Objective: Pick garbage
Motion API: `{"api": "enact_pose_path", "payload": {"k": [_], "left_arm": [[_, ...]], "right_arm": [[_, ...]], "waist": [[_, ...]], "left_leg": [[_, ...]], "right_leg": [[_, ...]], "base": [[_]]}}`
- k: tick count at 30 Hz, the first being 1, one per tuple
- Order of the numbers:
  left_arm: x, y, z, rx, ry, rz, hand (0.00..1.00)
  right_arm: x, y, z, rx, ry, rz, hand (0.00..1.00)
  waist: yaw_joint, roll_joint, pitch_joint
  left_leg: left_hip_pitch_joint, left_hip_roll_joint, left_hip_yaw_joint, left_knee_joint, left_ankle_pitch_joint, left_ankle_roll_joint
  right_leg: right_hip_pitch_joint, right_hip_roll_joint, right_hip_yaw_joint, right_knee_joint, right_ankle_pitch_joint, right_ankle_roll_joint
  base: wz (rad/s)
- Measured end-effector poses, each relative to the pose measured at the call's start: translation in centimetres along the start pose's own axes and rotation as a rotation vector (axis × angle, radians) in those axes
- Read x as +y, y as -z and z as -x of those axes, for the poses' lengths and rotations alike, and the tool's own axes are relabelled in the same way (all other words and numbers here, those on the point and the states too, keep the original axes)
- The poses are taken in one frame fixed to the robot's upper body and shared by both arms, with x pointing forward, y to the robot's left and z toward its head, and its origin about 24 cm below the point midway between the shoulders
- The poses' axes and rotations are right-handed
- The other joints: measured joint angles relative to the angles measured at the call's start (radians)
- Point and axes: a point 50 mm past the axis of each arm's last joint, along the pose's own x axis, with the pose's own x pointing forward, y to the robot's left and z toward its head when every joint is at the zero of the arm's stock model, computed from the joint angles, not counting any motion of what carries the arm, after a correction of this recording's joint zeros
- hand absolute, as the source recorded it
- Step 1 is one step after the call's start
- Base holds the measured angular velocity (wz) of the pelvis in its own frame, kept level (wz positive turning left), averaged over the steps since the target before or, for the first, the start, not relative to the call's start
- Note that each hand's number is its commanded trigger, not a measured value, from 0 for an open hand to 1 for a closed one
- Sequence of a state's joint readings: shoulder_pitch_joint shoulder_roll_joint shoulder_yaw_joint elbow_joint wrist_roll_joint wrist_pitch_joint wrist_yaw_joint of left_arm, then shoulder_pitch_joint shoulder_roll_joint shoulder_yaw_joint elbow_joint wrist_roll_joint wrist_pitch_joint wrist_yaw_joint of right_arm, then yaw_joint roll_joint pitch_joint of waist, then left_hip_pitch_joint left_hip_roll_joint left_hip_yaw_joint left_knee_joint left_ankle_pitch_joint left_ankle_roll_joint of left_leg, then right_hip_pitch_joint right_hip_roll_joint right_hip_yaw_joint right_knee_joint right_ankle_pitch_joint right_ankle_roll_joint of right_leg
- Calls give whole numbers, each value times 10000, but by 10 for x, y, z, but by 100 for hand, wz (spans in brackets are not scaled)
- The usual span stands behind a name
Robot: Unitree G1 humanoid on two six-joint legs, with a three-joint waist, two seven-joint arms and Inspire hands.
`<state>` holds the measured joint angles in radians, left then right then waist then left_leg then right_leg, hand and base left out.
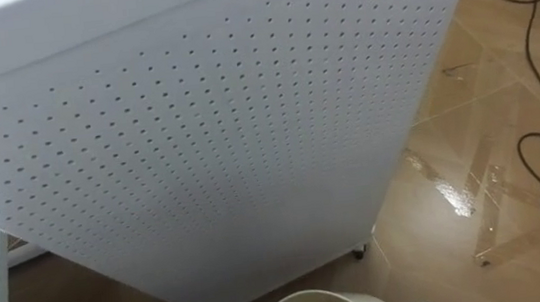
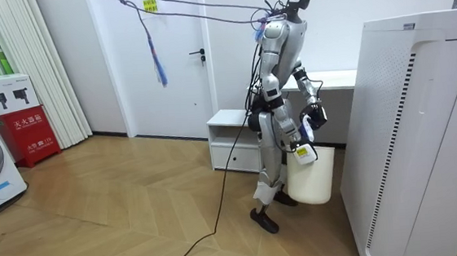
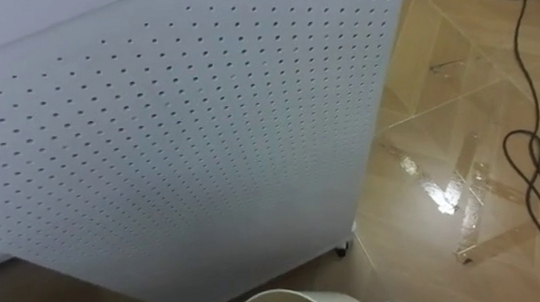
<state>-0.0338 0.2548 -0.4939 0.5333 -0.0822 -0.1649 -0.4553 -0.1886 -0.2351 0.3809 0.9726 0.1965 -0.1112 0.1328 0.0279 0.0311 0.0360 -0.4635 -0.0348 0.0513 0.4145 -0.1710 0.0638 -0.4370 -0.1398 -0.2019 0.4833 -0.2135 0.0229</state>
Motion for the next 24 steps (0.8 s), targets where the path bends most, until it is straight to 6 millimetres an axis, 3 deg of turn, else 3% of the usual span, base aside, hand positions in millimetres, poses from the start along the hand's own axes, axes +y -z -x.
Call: {"api": "enact_pose_path", "payload": {"k": [2,4,24], "left_arm": [[-4,5,2,233,271,104,0],[-8,9,3,418,519,93,0],[-16,29,12,1970,1729,-657,0]], "right_arm": [[-1,2,0,115,72,-13,100],[-2,3,1,135,153,-45,100],[-2,7,2,372,152,8,100]], "waist": [[35,-34,-96],[32,-49,-115],[72,-53,-112]], "left_leg": [[25,21,4,29,6,-10],[35,33,3,73,7,-12],[204,69,49,-366,118,-107]], "right_leg": [[10,9,9,-16,-6,-39],[16,13,11,-5,-17,-55],[119,32,-40,-302,0,-130]], "base": [[-4],[0],[0]]}}
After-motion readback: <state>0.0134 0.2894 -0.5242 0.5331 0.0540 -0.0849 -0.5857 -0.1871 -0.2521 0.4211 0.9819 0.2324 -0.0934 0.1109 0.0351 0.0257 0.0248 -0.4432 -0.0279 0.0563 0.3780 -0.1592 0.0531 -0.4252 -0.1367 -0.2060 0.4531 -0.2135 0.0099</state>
